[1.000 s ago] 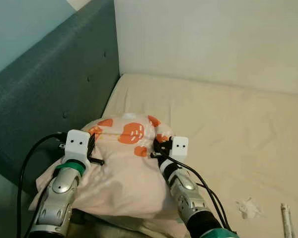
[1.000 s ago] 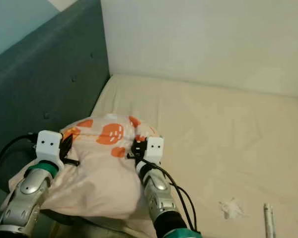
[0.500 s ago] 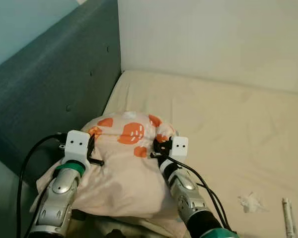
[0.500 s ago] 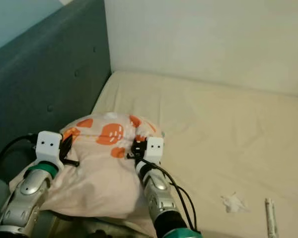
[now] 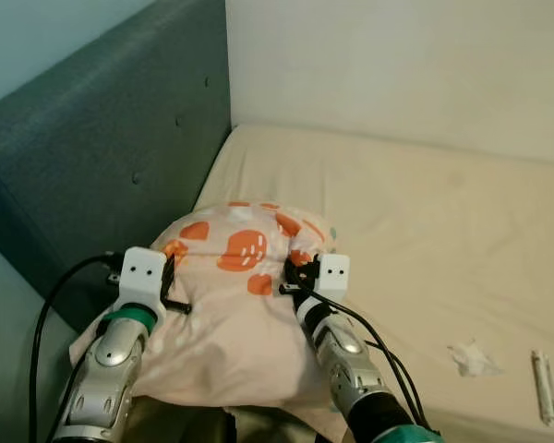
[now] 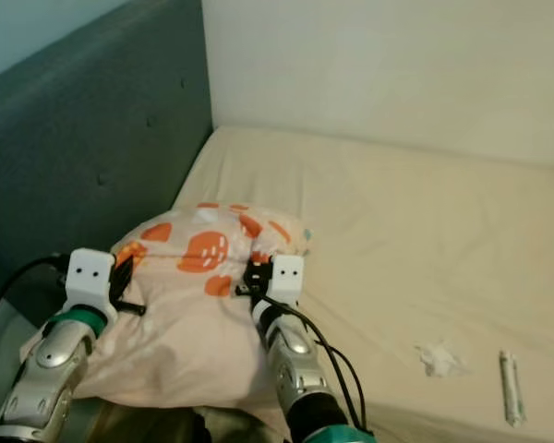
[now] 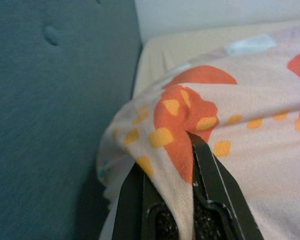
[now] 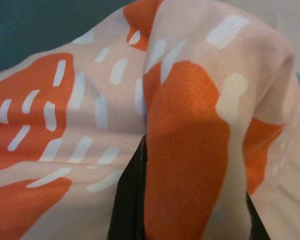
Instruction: Clean up the room
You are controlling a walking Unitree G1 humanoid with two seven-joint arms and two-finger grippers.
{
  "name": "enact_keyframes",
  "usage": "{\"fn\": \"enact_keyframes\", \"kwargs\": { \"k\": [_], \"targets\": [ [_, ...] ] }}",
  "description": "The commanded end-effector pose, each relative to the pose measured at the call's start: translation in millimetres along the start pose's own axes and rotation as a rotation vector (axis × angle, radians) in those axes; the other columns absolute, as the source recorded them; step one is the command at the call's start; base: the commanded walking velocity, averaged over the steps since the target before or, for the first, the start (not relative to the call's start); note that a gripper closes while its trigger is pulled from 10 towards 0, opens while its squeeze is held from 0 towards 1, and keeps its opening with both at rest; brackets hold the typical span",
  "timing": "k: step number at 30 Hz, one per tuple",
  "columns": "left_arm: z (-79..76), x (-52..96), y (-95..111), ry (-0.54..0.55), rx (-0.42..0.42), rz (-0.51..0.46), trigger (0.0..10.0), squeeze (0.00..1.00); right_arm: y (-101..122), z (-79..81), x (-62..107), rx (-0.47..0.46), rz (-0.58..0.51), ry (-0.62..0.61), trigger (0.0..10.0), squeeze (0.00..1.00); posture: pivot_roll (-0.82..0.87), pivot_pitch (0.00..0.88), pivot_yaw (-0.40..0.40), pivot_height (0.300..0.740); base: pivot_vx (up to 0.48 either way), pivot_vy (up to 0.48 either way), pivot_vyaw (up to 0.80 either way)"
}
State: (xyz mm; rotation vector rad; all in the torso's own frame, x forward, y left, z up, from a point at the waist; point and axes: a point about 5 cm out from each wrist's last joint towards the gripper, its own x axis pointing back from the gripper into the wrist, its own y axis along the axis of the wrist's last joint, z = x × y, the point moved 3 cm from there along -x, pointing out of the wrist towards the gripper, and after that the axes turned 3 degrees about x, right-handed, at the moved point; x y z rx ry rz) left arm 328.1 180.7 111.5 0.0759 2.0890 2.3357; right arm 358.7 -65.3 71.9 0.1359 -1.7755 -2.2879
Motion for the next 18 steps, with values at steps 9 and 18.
{"fn": "enact_keyframes", "kwargs": {
  "k": [9, 18],
  "targets": [
    [17.3, 4.3, -0.8, 0.069, -0.021, -0.005, 10.0, 0.00, -5.7, 8.3, 0.5, -0.042, 0.015, -0.008, 10.0, 0.00, 0.18, 0.057, 0.049, 0.636, 0.000, 0.000, 0.00],
    [27.0, 4.7, -2.9, 0.088, -0.035, -0.001, 10.0, 0.00, -2.4, 10.3, -1.5, -0.043, 0.005, 0.000, 10.0, 0.00, 0.18, 0.063, 0.043, 0.636, 0.000, 0.000, 0.00]
  ]
}}
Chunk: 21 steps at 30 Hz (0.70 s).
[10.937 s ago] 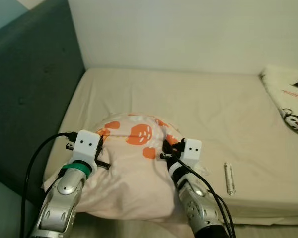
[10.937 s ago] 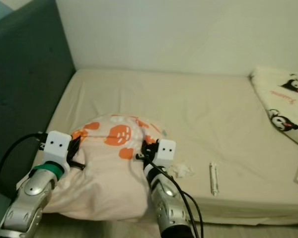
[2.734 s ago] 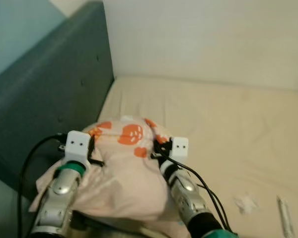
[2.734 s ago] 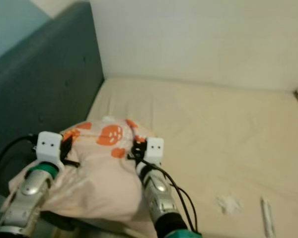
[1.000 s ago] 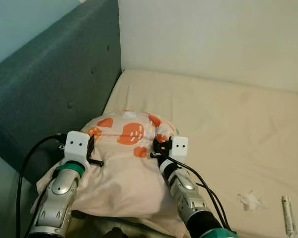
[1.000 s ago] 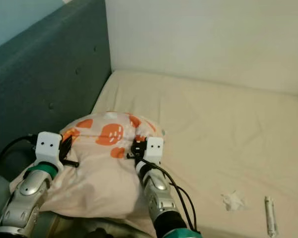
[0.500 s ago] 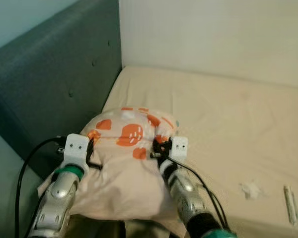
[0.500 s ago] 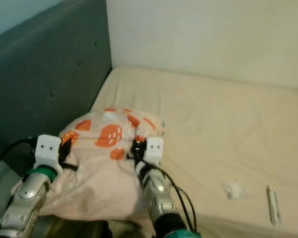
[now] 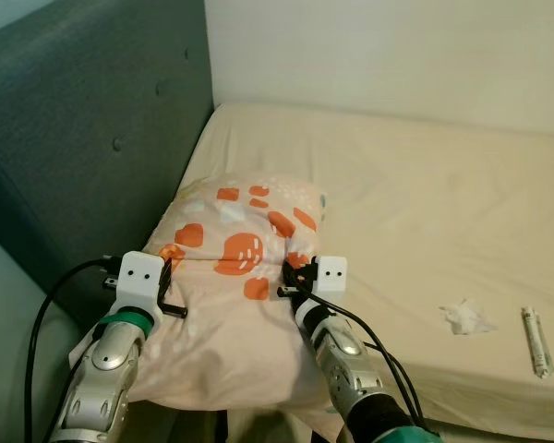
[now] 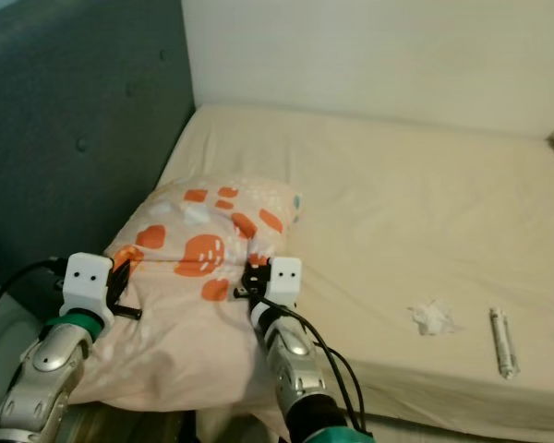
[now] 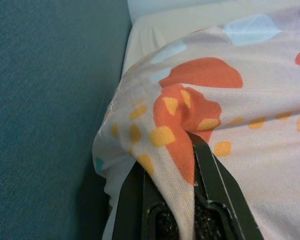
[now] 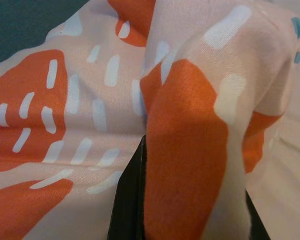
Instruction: Clean up the room
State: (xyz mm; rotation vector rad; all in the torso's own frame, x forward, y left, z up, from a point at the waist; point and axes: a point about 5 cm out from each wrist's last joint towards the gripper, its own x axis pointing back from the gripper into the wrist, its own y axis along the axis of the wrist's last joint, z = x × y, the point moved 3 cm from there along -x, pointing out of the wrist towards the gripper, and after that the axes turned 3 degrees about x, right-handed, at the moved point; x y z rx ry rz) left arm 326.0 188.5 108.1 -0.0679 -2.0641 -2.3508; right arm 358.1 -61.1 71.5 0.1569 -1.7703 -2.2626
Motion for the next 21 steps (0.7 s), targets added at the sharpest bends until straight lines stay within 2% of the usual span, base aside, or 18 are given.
{"fn": "enact_keyframes", "kwargs": {
  "k": [1, 2, 3, 4, 5, 6, 7, 9, 10, 13, 14, 15, 16, 17, 18, 20, 21],
  "targets": [
    [20.7, 1.6, 0.9, 0.070, -0.021, -0.012, 10.0, 0.00, 0.2, 6.9, -1.8, -0.054, -0.009, -0.020, 10.0, 0.00, 0.18, 0.066, 0.037, 0.636, 0.000, 0.000, 0.00],
    [23.6, -2.8, -2.3, 0.048, -0.054, 0.003, 10.0, 0.00, 2.5, 9.4, -4.5, -0.043, -0.009, -0.012, 10.0, 0.00, 0.18, 0.077, 0.021, 0.636, 0.000, 0.000, 0.00],
    [23.6, -2.8, -2.3, 0.048, -0.054, 0.003, 10.0, 0.00, 2.5, 9.4, -4.5, -0.043, -0.009, -0.012, 10.0, 0.00, 0.18, 0.077, 0.021, 0.636, 0.000, 0.000, 0.00],
    [27.1, -11.2, -2.3, 0.019, -0.100, 0.004, 10.0, 0.00, 7.4, 14.0, -10.1, -0.010, -0.007, 0.004, 10.0, 0.00, 0.17, 0.086, 0.018, 0.636, 0.000, 0.000, 0.00],
    [27.1, -11.2, -2.3, 0.019, -0.100, 0.004, 10.0, 0.00, 7.4, 14.0, -10.1, -0.010, -0.007, 0.004, 10.0, 0.00, 0.17, 0.086, 0.018, 0.636, 0.000, 0.000, 0.00],
    [30.7, -21.8, 2.0, -0.006, -0.157, -0.002, 10.0, 0.00, 15.4, 19.2, -17.5, 0.034, -0.008, 0.020, 10.0, 0.00, 0.17, 0.088, 0.019, 0.636, 0.000, 0.000, 0.00],
    [34.8, -35.9, 18.0, -0.018, -0.204, -0.040, 10.0, 0.00, 32.5, 23.7, -28.6, 0.063, -0.029, 0.022, 10.0, 0.00, 0.17, 0.094, 0.023, 0.636, 0.000, 0.000, 0.00],
    [39.9, -53.0, 46.6, -0.010, -0.250, -0.107, 10.0, 0.00, 62.5, 31.1, -42.6, 0.081, -0.083, 0.027, 10.0, 0.00, 0.17, 0.097, 0.025, 0.636, 0.000, 0.000, 0.00],
    [39.9, -53.0, 46.6, -0.010, -0.250, -0.107, 10.0, 0.00, 62.5, 31.1, -42.6, 0.081, -0.083, 0.027, 10.0, 0.00, 0.17, 0.097, 0.025, 0.636, 0.000, 0.000, 0.00],
    [52.2, -69.2, 94.4, 0.056, -0.320, -0.225, 10.0, 0.00, 114.1, 46.7, -57.7, 0.081, -0.193, 0.052, 10.0, 0.00, 0.16, 0.101, 0.035, 0.636, 0.000, 0.000, 0.00],
    [52.2, -69.2, 94.4, 0.056, -0.320, -0.225, 10.0, 0.00, 114.1, 46.7, -57.7, 0.081, -0.193, 0.052, 10.0, 0.00, 0.16, 0.101, 0.035, 0.636, 0.000, 0.000, 0.00],
    [62.0, -72.2, 115.9, 0.116, -0.357, -0.279, 10.0, 0.00, 135.0, 55.5, -61.5, 0.072, -0.240, 0.073, 10.0, 0.00, 0.16, 0.102, 0.043, 0.636, 0.000, 0.000, 0.00],
    [62.0, -72.2, 115.9, 0.116, -0.357, -0.279, 10.0, 0.00, 135.0, 55.5, -61.5, 0.072, -0.240, 0.073, 10.0, 0.00, 0.16, 0.102, 0.043, 0.636, 0.000, 0.000, 0.00],
    [68.7, -73.3, 129.9, 0.157, -0.380, -0.315, 10.0, 0.00, 148.3, 61.6, -63.3, 0.066, -0.271, 0.088, 10.0, 0.00, 0.16, 0.102, 0.043, 0.636, 0.000, 0.000, 0.00],
    [68.7, -73.3, 129.9, 0.157, -0.380, -0.315, 10.0, 0.00, 148.3, 61.6, -63.3, 0.066, -0.271, 0.088, 10.0, 0.00, 0.16, 0.102, 0.043, 0.636, 0.000, 0.000, 0.00],
    [85.3, -68.9, 171.0, 0.268, -0.452, -0.438, 10.0, 0.00, 181.8, 79.7, -64.6, 0.040, -0.358, 0.148, 10.0, 0.00, 0.16, 0.102, 0.047, 0.636, 0.000, 0.000, 0.00],
    [85.3, -68.9, 171.0, 0.268, -0.452, -0.438, 10.0, 0.00, 181.8, 79.7, -64.6, 0.040, -0.358, 0.148, 10.0, 0.00, 0.16, 0.102, 0.047, 0.636, 0.000, 0.000, 0.00]
  ]
}}
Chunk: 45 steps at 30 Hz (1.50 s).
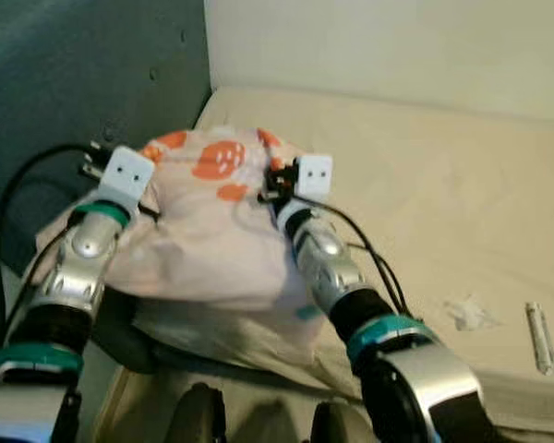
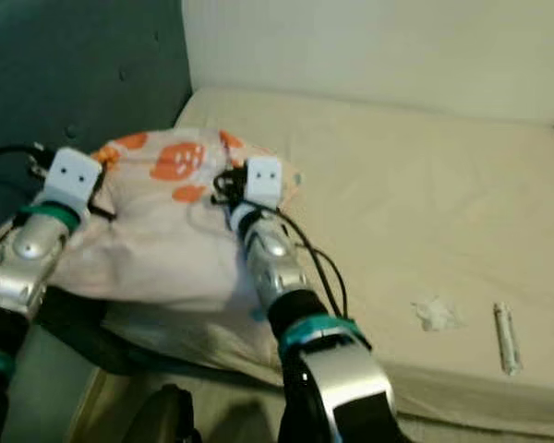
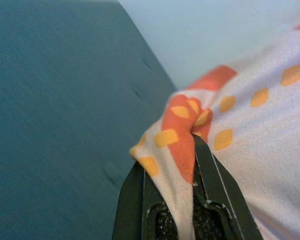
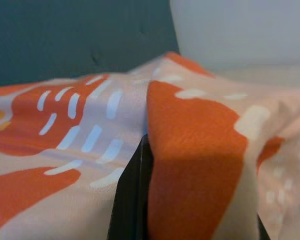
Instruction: Clean up the room
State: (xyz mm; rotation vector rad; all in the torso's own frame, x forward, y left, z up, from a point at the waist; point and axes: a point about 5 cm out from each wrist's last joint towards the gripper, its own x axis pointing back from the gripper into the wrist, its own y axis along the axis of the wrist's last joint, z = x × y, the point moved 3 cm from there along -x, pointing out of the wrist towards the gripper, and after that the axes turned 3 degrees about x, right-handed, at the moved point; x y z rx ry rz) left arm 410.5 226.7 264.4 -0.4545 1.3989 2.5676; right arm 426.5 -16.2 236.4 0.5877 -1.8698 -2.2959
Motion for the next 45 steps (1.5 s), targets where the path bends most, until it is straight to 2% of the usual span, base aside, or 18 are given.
{"fn": "enact_keyframes", "kwargs": {
  "k": [1, 2, 4, 9, 12, 13, 14, 15, 17, 19, 22, 26, 29, 31, 34, 38, 40, 45],
  "targets": [
    [51.1, -5.5, 23.9, 0.204, -0.076, -0.102, 10.0, 0.00, 44.1, 20.1, -13.3, -0.044, -0.150, 0.038, 10.0, 0.00, 0.17, 0.102, 0.044, 0.636, 0.000, 0.000, 0.00],
    [67.3, -7.2, 37.8, 0.273, -0.114, -0.153, 10.0, 0.00, 61.7, 28.2, -17.0, -0.059, -0.205, 0.068, 10.0, 0.00, 0.18, 0.104, 0.040, 0.636, 0.000, 0.000, 0.00],
    [84.1, -5.6, 53.8, 0.350, -0.155, -0.217, 10.0, 0.00, 81.8, 36.4, -20.1, -0.079, -0.270, 0.096, 10.0, 0.00, 0.18, 0.107, 0.034, 0.636, 0.000, 0.000, 0.00],
    [88.4, 2.9, 58.7, 0.398, -0.189, -0.261, 10.0, 0.00, 79.9, 36.9, -20.3, -0.099, -0.266, 0.095, 10.0, 0.00, 0.19, 0.112, 0.028, 0.636, 0.000, 0.000, 0.00],
    [75.8, 10.3, 38.2, 0.387, -0.124, -0.196, 10.0, 0.00, 59.5, 36.0, -17.2, -0.074, -0.209, 0.097, 10.0, 0.00, 0.19, 0.118, 0.028, 0.636, 0.000, 0.000, 0.00],
    [75.8, 10.3, 38.2, 0.387, -0.124, -0.196, 10.0, 0.00, 59.5, 36.0, -17.2, -0.074, -0.209, 0.097, 10.0, 0.00, 0.19, 0.118, 0.028, 0.636, 0.000, 0.000, 0.00],
    [51.0, 18.2, 8.8, 0.329, -0.050, -0.093, 10.0, 0.00, 35.6, 34.6, -12.2, -0.025, -0.140, 0.097, 10.0, 0.00, 0.19, 0.125, 0.027, 0.636, 0.000, 0.000, 0.00],
    [51.0, 18.2, 8.8, 0.329, -0.050, -0.093, 10.0, 0.00, 35.6, 34.6, -12.2, -0.025, -0.140, 0.097, 10.0, 0.00, 0.19, 0.125, 0.027, 0.636, 0.000, 0.000, 0.00],
    [7.1, 36.0, -39.0, 0.239, 0.073, 0.091, 10.0, 0.00, -1.4, 31.2, -1.5, 0.061, -0.031, 0.100, 10.0, 0.00, 0.20, 0.135, 0.025, 0.636, 0.000, 0.000, 0.00],
    [-25.5, 50.9, -70.7, 0.176, 0.139, 0.228, 10.0, 0.00, -23.7, 25.7, 6.8, 0.098, 0.034, 0.093, 10.0, 0.00, 0.19, 0.140, 0.030, 0.636, 0.000, 0.000, 0.00],
    [-49.0, 64.6, -91.6, 0.139, 0.136, 0.319, 10.0, 0.00, -40.2, 18.0, 14.2, 0.107, 0.085, 0.071, 10.0, 0.00, 0.19, 0.142, 0.038, 0.636, 0.000, 0.000, 0.00],
    [-54.8, 66.3, -93.8, 0.113, 0.143, 0.330, 10.0, 0.00, -44.3, 15.1, 16.3, 0.109, 0.097, 0.064, 10.0, 0.00, 0.19, 0.143, 0.040, 0.636, 0.000, 0.000, 0.00],
    [-52.9, 67.9, -101.9, 0.146, 0.171, 0.380, 10.0, 0.00, -50.0, 11.7, 18.8, 0.121, 0.121, 0.058, 10.0, 0.00, 0.18, 0.138, 0.048, 0.636, 0.000, 0.000, 0.00],
    [-47.9, 74.8, -112.9, 0.206, 0.141, 0.416, 10.0, 0.00, -60.5, 2.3, 23.7, 0.173, 0.173, 0.033, 10.0, 0.00, 0.19, 0.137, 0.048, 0.636, 0.000, 0.000, 0.00],
    [-41.7, 78.1, -118.8, 0.239, 0.114, 0.436, 10.0, 0.00, -65.7, -1.8, 26.4, 0.186, 0.199, 0.026, 10.0, 0.00, 0.18, 0.136, 0.051, 0.636, 0.000, 0.000, 0.00],
    [-39.4, 79.6, -123.0, 0.245, 0.128, 0.458, 10.0, 0.00, -69.0, -2.6, 28.1, 0.192, 0.213, 0.025, 10.0, 0.00, 0.18, 0.136, 0.055, 0.636, 0.000, 0.000, 0.00],
    [-38.9, 81.6, -129.9, 0.230, 0.171, 0.505, 10.0, 0.00, -78.8, -2.5, 33.1, 0.207, 0.249, 0.028, 10.0, 0.00, 0.18, 0.135, 0.061, 0.636, 0.000, 0.000, 0.00],
    [-43.1, 85.9, -133.9, 0.210, 0.121, 0.517, 10.0, 0.00, -92.4, -3.7, 41.5, 0.225, 0.288, 0.019, 10.0, 0.00, 0.19, 0.133, 0.059, 0.636, 0.000, 0.000, 0.00]
  ]
}}
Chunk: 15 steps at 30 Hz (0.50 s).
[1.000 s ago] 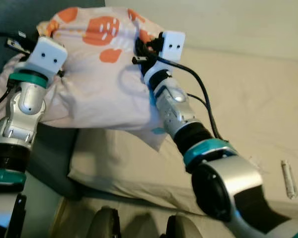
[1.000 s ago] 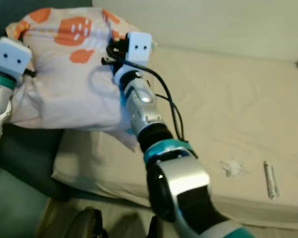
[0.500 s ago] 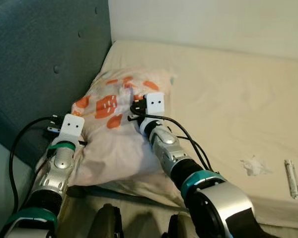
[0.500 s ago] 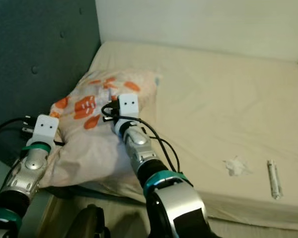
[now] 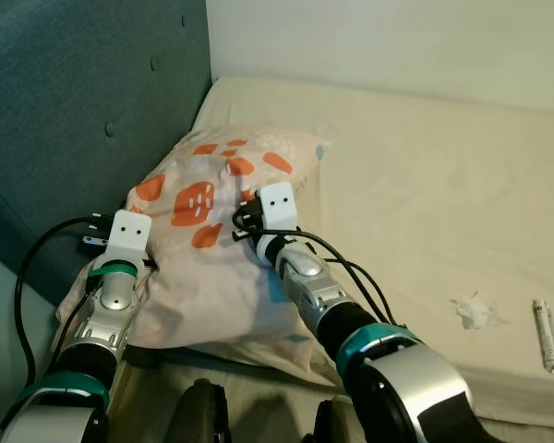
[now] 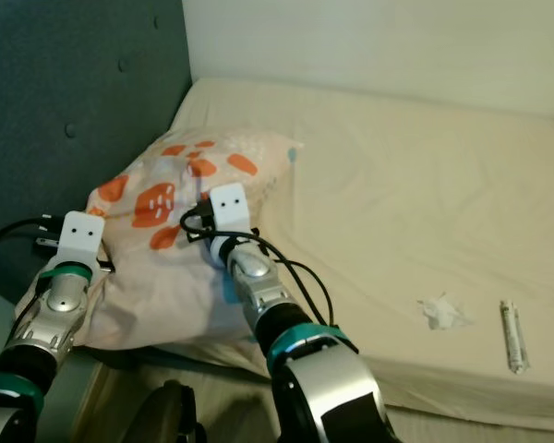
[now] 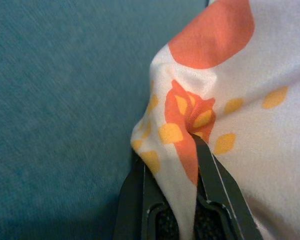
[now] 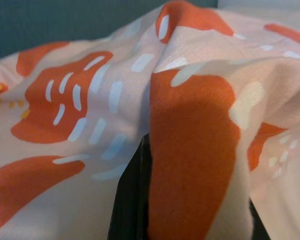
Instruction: Clean up the room
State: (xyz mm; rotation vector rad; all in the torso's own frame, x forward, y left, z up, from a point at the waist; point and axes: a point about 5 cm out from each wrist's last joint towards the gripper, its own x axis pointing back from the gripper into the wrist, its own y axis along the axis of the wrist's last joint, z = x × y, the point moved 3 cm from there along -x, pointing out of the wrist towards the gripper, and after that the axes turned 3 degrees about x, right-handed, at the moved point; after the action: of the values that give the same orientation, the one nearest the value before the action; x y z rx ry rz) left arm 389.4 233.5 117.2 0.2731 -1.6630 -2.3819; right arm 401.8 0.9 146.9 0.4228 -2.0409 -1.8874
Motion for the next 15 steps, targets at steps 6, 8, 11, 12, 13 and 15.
{"fn": "enact_keyframes", "kwargs": {
  "k": [6, 8, 11, 12, 13, 15],
  "targets": [
    [30.3, 5.5, -29.8, 0.109, -0.071, 0.094, 10.0, 1.00, -18.7, -9.6, 6.7, -0.023, 0.052, -0.057, 10.0, 1.00, 0.19, 0.129, 0.057, 0.636, 0.000, 0.000, 0.00],
    [32.4, 6.2, -32.0, 0.115, -0.080, 0.096, 10.0, 1.00, -20.6, -9.9, 7.7, -0.035, 0.053, -0.057, 10.0, 1.00, 0.19, 0.129, 0.057, 0.636, 0.000, 0.000, 0.00],
    [32.7, 6.8, -32.9, 0.116, -0.074, 0.098, 10.0, 1.00, -21.1, -11.3, 8.1, -0.037, 0.052, -0.062, 10.0, 1.00, 0.19, 0.129, 0.057, 0.636, 0.000, 0.000, 0.00],
    [32.3, 7.3, -33.2, 0.117, -0.069, 0.096, 10.0, 1.00, -21.0, -13.8, 8.4, -0.035, 0.051, -0.073, 10.0, 1.00, 0.19, 0.126, 0.053, 0.636, 0.000, 0.000, 0.00],
    [31.4, 7.9, -33.7, 0.117, -0.058, 0.097, 10.0, 1.00, -20.3, -18.1, 8.8, -0.026, 0.048, -0.093, 10.0, 1.00, 0.19, 0.126, 0.053, 0.636, 0.000, 0.000, 0.00],
    [31.0, 8.0, -33.9, 0.117, -0.053, 0.098, 10.0, 1.00, -19.8, -19.7, 8.9, -0.022, 0.046, -0.100, 10.0, 1.00, 0.19, 0.126, 0.053, 0.636, 0.000, 0.000, 0.00]
  ]
}}
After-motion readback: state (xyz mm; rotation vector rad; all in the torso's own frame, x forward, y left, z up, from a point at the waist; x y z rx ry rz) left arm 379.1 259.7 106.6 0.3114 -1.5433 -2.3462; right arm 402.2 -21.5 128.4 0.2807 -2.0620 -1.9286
